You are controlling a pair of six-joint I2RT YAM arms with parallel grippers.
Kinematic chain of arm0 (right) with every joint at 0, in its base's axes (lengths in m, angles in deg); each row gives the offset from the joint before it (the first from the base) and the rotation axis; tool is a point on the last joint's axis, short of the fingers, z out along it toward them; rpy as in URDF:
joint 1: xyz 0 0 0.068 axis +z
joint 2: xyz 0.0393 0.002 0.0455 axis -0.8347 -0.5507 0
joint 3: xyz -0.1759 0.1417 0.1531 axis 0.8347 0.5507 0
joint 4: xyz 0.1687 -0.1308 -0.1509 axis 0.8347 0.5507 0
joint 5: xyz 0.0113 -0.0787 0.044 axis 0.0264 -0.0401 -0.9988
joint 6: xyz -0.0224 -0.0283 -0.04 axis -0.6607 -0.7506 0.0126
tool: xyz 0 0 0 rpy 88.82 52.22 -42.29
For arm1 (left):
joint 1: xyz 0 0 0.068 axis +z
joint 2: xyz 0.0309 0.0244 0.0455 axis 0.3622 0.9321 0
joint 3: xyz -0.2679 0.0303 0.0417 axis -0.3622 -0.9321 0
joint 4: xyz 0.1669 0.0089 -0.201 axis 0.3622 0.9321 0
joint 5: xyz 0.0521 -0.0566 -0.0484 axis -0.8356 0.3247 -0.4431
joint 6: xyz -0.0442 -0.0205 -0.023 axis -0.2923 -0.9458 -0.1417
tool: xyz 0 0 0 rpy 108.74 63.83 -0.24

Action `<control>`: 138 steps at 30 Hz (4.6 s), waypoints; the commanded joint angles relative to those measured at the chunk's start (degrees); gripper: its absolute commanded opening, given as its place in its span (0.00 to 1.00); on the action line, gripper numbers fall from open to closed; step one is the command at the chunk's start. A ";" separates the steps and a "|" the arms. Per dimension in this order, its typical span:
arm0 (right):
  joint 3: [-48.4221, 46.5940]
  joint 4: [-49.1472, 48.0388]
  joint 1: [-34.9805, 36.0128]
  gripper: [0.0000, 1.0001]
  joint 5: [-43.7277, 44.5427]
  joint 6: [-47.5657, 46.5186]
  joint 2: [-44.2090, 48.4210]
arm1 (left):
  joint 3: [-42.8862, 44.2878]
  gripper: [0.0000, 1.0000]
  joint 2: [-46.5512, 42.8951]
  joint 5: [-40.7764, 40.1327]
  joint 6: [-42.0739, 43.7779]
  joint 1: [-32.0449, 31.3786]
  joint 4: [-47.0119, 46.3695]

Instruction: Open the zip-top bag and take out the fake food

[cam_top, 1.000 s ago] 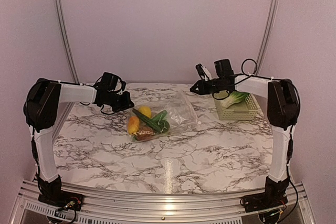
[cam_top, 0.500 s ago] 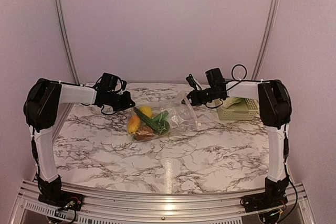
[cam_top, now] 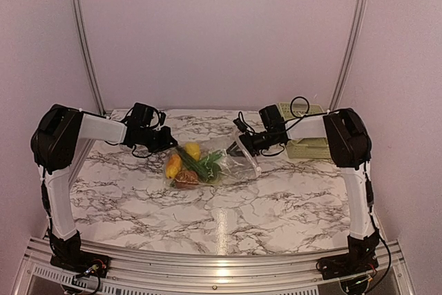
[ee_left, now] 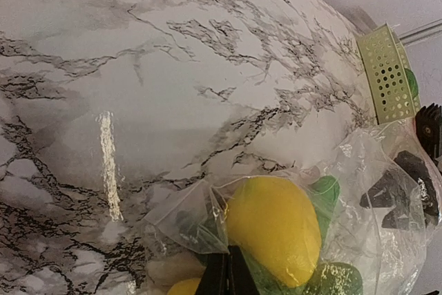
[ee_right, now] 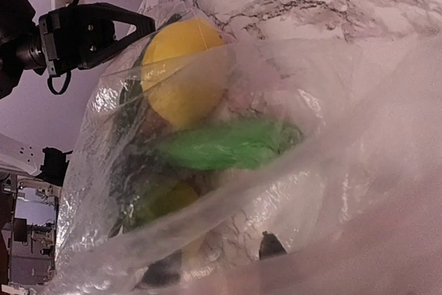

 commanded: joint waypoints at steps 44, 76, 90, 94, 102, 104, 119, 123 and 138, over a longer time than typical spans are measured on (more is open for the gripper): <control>2.35 24.77 8.86 0.52 31.72 -31.32 11.18 | -1.15 0.00 -0.48 0.98 2.66 -5.50 1.80; 8.27 7.55 8.64 0.39 17.83 -49.81 5.99 | 0.52 0.00 1.52 3.86 2.42 -3.58 1.43; 15.09 11.36 9.07 0.00 29.11 -51.88 17.59 | -0.15 0.00 -0.31 4.01 3.99 1.64 2.00; 16.74 13.54 9.13 0.00 32.37 -51.52 21.23 | -0.39 0.00 -0.43 4.00 4.26 1.91 1.92; 17.63 13.24 9.66 0.06 33.49 -51.17 17.53 | -0.51 0.00 0.39 5.23 4.21 1.94 1.27; 17.18 12.95 10.05 0.12 33.53 -50.50 15.66 | -0.49 0.00 0.40 5.32 4.10 1.98 1.18; 15.48 18.13 10.74 0.04 38.53 -49.47 19.61 | -0.54 0.00 -0.90 3.68 5.45 2.57 3.10; 18.50 21.22 10.47 0.04 44.29 -48.89 25.33 | 0.10 0.00 -1.00 1.78 5.61 3.61 4.51; 31.09 30.08 2.85 0.00 60.20 -43.77 44.90 | 1.72 0.00 0.28 0.37 6.59 4.75 6.24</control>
